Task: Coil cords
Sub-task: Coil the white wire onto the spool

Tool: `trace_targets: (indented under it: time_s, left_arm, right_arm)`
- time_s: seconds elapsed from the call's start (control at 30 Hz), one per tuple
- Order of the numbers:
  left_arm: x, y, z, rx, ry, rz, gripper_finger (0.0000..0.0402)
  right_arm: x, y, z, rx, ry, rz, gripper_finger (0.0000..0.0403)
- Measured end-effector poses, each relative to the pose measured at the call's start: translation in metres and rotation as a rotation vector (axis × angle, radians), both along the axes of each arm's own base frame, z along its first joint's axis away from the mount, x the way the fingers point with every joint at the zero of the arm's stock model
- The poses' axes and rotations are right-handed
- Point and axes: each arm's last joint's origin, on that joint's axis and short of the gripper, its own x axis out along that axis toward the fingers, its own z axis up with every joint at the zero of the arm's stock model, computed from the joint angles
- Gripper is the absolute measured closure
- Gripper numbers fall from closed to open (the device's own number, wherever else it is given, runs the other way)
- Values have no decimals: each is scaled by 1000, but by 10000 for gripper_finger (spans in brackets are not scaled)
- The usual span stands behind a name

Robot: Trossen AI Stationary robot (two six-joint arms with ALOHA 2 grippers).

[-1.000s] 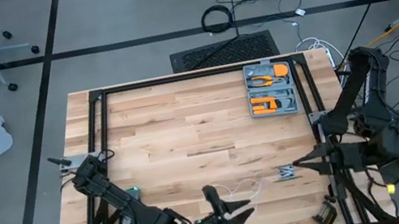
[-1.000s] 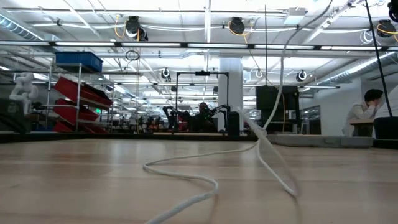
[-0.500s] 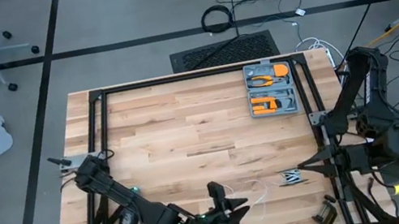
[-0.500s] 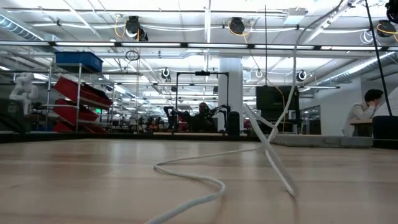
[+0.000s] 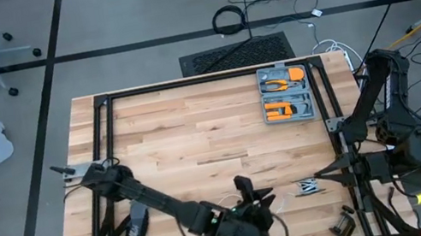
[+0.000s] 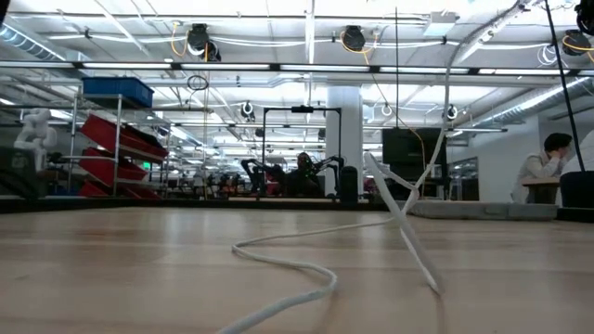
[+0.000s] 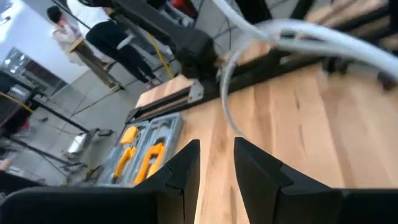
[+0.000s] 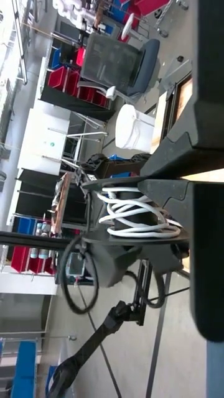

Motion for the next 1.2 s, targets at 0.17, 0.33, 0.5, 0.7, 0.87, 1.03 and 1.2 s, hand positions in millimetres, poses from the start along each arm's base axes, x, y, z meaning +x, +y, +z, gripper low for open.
trace_targets:
  time_s: [0.17, 0.33, 0.5, 0.7, 0.87, 1.03, 1.2]
  left_arm:
    - [4, -4, 5, -108, -71, -65, 297]
    - [5, -7, 11, -145, -132, -80, 297]
    - [6, -7, 13, -147, -144, -81, 297]
    - [2, -14, 12, -94, -123, -104, 345]
    - [-12, -23, 20, -58, -89, -111, 391]
    - [-41, -23, 44, -7, -40, -47, 397]
    - [-79, -25, 70, -49, -14, -25, 398]
  right_arm:
    - [0, 0, 0, -11, 0, 0, 403]
    - [0, 0, 0, -16, 0, -1, 403]
    - [0, 0, 0, -16, 0, -1, 403]
    - [0, -1, 0, -18, 0, -9, 403]
    - [-4, -1, 1, -10, -1, -13, 403]
    - [-12, 0, 1, -13, 11, -74, 403]
    - [-20, 0, 1, -26, 22, -130, 403]
